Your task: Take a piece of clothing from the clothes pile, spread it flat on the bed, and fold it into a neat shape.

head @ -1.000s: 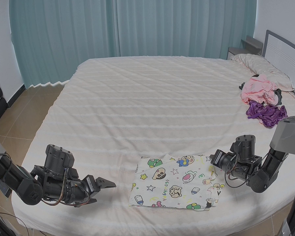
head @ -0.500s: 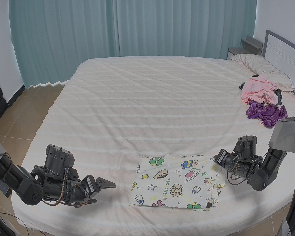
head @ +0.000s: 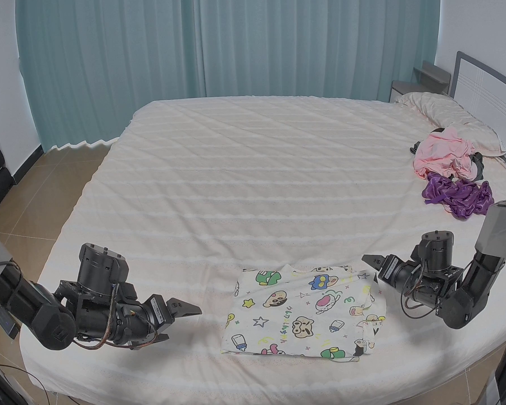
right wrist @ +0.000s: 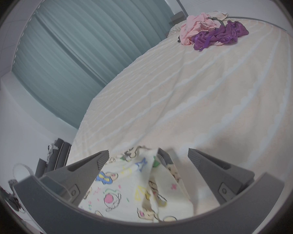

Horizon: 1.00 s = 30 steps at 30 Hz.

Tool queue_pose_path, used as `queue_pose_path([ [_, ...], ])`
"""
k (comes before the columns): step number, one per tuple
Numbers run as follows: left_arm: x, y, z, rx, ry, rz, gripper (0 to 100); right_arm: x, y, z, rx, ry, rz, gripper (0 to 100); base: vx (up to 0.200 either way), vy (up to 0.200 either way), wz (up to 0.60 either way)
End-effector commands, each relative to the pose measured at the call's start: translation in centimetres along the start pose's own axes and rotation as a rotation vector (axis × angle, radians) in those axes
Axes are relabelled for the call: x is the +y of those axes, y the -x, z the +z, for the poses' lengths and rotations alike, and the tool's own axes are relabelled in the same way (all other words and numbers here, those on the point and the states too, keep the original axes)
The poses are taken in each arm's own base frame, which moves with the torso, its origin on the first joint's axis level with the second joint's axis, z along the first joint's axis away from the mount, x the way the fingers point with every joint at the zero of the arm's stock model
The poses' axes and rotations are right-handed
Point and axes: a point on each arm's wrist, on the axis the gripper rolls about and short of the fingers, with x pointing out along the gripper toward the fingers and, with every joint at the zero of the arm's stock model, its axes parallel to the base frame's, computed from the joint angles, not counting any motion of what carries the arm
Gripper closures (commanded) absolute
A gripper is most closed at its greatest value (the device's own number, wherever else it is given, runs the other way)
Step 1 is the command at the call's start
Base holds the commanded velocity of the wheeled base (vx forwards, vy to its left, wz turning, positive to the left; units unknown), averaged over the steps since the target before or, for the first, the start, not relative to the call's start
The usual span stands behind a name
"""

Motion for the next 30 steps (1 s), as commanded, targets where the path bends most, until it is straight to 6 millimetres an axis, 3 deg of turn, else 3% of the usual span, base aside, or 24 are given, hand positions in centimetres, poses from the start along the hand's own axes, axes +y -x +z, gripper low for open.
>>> queue_pose_path([
  [1, -1.0, -1.2, 1.1, -0.04, -0.069, -0.027, 0, -0.6, 3.0, 0.1, 0.018, 0.052, 0.0, 0, 0.0, 0.0, 0.0],
  [7, -1.5, -4.2, 1.0, -0.015, -0.212, 0.017, 0, -2.1, 4.3, -1.5, 0.102, 0.102, -0.041, 0, 0.0, 0.0, 0.0],
  [8, -1.7, -5.7, 1.1, -0.031, -0.253, 0.051, 0, -2.4, 4.7, -2.1, 0.144, 0.109, -0.04, 0, 0.0, 0.0, 0.0],
  [10, -1.7, -5.7, 1.1, -0.031, -0.253, 0.051, 0, -2.4, 4.7, -2.1, 0.144, 0.109, -0.04, 0, 0.0, 0.0, 0.0],
  [11, -2.4, -7.9, 1.1, -0.043, -0.286, 0.075, 0, -2.9, 5.2, -3.4, 0.227, 0.113, -0.033, 0, 0.0, 0.0, 0.0],
  [18, -4.5, -9.2, 0.1, 0.004, -0.338, -0.001, 0, -4.0, 4.8, -5.8, 0.325, 0.122, -0.027, 0, 0.0, 0.0, 0.0],
  [26, -5.6, -11.8, 0.4, 0.014, -0.357, -0.031, 0, -4.8, 3.8, -7.6, 0.309, 0.137, 0.031, 0, 0.0, 0.0, 0.0],
  [30, -5.9, -13.1, 0.7, 0.013, -0.359, -0.037, 0, -4.5, 3.9, -7.5, 0.325, 0.129, 0.066, 0, 0.0, 0.0, 0.0],
])
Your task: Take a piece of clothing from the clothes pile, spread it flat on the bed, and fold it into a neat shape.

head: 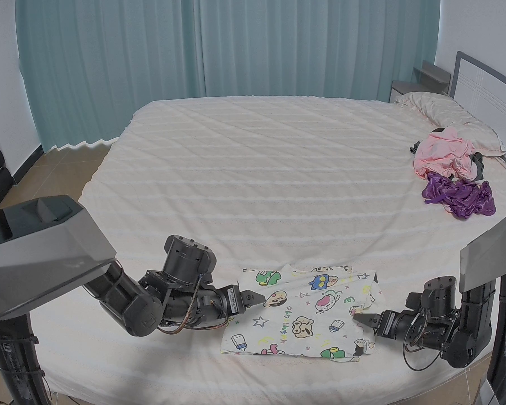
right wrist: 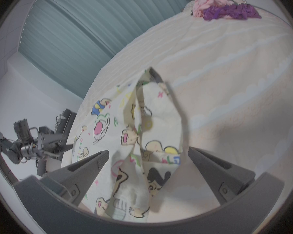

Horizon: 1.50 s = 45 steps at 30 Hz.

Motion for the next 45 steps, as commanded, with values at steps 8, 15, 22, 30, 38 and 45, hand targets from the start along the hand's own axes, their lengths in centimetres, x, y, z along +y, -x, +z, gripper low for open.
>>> queue_pose_path([
  [8, -0.8, -3.0, -0.1, 0.03, -0.019, -0.033, 0, 0.1, -1.3, -0.5, 0.049, 0.001, 0.054, 0, 0.0, 0.0, 0.0],
  [15, -1.2, -3.8, -0.1, 0.038, -0.02, -0.048, 0, 0.9, -2.4, 0.1, 0.015, 0.016, 0.095, 0, 0.0, 0.0, 0.0],
  [22, -1.3, -3.9, -0.1, 0.039, -0.02, -0.051, 100, 1.5, -3.3, -0.1, 0.019, -0.016, 0.118, 100, 0.0, 0.0, 0.0],
  [30, -1.3, -3.6, -0.1, 0.04, 0.03, -0.045, 100, 1.6, -3.2, 0.0, 0.021, -0.101, 0.124, 100, 0.0, 0.0, 0.0],
  [38, -1.4, -2.7, -0.1, 0.024, 0.08, -0.036, 100, 1.7, -2.6, 0.8, -0.018, -0.157, 0.122, 100, 0.0, 0.0, 0.0],
  [45, -1.6, -2.0, 0.0, -0.011, 0.138, -0.02, 100, 1.9, -1.6, 1.3, -0.034, -0.247, 0.13, 100, 0.0, -0.057, 0.0],
])
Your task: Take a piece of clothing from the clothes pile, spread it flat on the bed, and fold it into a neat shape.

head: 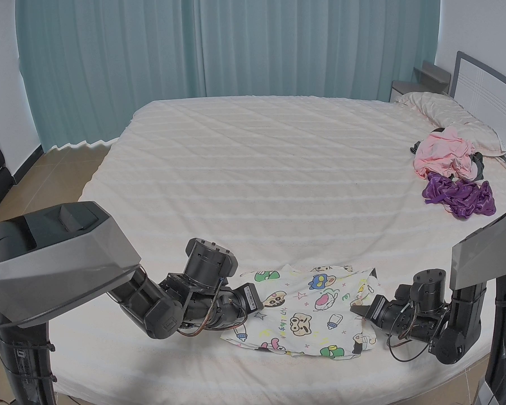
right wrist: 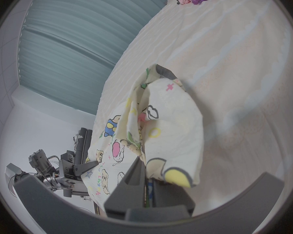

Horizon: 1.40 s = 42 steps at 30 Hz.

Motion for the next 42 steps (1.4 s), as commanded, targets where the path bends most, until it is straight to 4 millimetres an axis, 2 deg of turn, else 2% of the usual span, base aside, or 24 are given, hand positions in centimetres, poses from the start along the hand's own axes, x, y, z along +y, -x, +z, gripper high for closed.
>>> queue_pose_path([
  [1, -0.3, 0.6, 0.2, -0.015, 0.004, -0.006, 100, 0.5, 0.6, 0.4, -0.023, -0.004, 0.018, 100, 0.0, -0.2, 0.0],
  [9, -0.7, 1.1, -0.8, 0.005, -0.012, -0.01, 100, 0.8, 1.0, 0.6, -0.034, -0.002, 0.029, 100, 0.0, -0.2, 0.0],
  [42, -1.0, 1.4, -0.7, 0.0, -0.01, -0.02, 100, 0.8, 1.7, 1.5, -0.073, -0.012, 0.028, 100, 0.0, -0.2, 0.0],
])
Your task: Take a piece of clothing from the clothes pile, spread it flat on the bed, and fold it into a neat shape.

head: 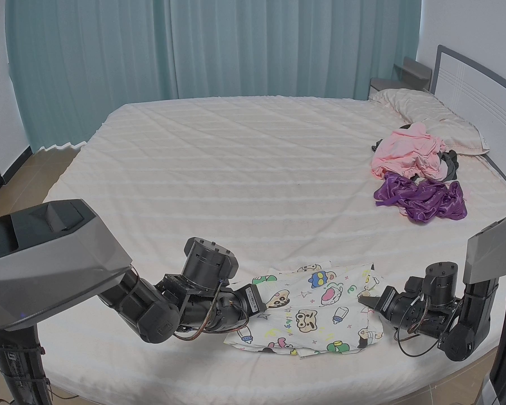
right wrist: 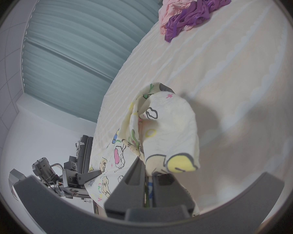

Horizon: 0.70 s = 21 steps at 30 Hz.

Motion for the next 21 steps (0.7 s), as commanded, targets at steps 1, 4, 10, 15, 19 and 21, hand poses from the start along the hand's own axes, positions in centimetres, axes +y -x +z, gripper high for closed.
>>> queue_pose_path([
  [1, 0.02, -0.01, -0.01, 0.0, 0.0, 0.001, 100, 0.02, 0.02, 0.19, -0.011, 0.0, 0.006, 100, 0.0, -0.2, 0.0],
  [4, 0.02, -0.01, -0.01, 0.0, 0.0, 0.001, 100, -0.02, 0.01, 0.37, -0.018, -0.002, 0.006, 100, 0.0, -0.2, 0.0],
  [10, 0.06, -0.05, -0.03, 0.001, 0.001, 0.002, 100, -0.04, 0.02, 0.41, -0.02, -0.003, 0.004, 100, 0.0, -0.2, 0.0],
  [15, 0.06, -0.13, -0.01, 0.001, 0.001, 0.002, 100, -0.07, -0.04, 0.57, -0.043, -0.005, -0.008, 100, 0.0, -0.2, 0.0],
  [19, 0.06, -0.13, -0.01, 0.001, 0.001, 0.002, 100, -0.1, -0.03, 0.61, -0.046, -0.006, -0.01, 100, 0.0, -0.2, 0.0],
  [21, -0.01, -0.14, 0.05, -0.001, 0.0, -0.001, 100, -0.07, -0.01, 0.63, -0.047, -0.006, -0.009, 100, 0.0, -0.2, 0.0],
])
